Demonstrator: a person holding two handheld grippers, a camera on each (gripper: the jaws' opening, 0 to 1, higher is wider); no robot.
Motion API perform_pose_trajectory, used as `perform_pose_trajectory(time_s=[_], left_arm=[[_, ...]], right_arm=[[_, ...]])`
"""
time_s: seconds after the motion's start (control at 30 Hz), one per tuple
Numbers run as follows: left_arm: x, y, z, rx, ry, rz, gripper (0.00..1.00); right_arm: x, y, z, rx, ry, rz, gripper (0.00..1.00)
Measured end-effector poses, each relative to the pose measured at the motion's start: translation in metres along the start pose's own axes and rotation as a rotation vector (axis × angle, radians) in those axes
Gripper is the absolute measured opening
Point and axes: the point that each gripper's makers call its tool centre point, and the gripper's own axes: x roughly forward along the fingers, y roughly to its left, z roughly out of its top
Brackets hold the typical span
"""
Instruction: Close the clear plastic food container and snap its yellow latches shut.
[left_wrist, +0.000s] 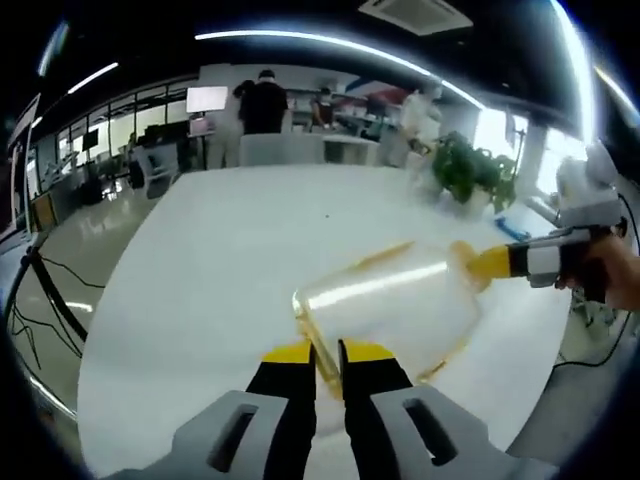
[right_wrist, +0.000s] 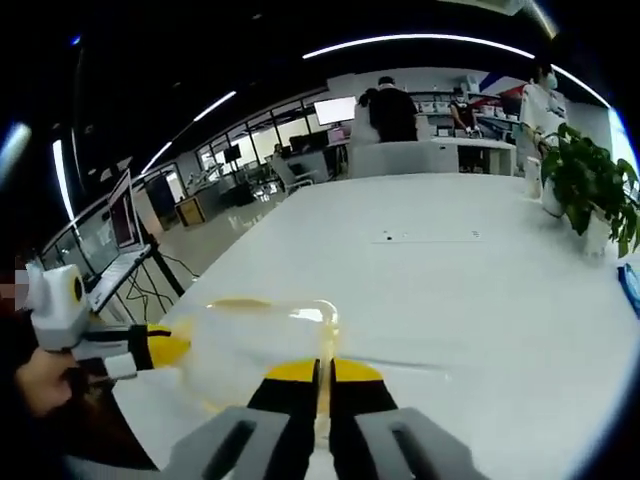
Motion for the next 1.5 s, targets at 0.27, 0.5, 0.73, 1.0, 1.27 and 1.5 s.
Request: perform_pose_trajectory(time_s=[0.27, 0.5, 0.73, 1.0, 1.27, 1.5], left_arm=[[0.016, -0.031, -0.001, 0.021, 0.015, -0.056, 0.05], [0.033, -0.053, 0.004, 0.036, 0.024, -0.102, 0.05], [0.048, -0.065, 0.007, 0.051, 0.038, -0.129, 0.05], [0.060, -0.075, 0.003, 0.045, 0.061, -0.162, 0.05], [0.065, -0.077, 0.002, 0.035, 0.074, -0.177, 0.05], [0.067, -0.083, 0.010, 0.005, 0.058, -0.202, 0.05]], right_arm=[[-0.011, -0.031, -0.005, 0.026, 0.007, -0.051, 0.00], [-0.020, -0.059, -0.008, 0.065, 0.019, -0.089, 0.00], [-0.021, -0.076, -0.010, 0.088, 0.034, -0.114, 0.00], [-0.020, -0.090, -0.015, 0.113, 0.065, -0.128, 0.00], [-0.023, -0.095, -0.020, 0.147, 0.086, -0.131, 0.00], [-0.027, -0.101, -0.012, 0.162, 0.093, -0.131, 0.00]])
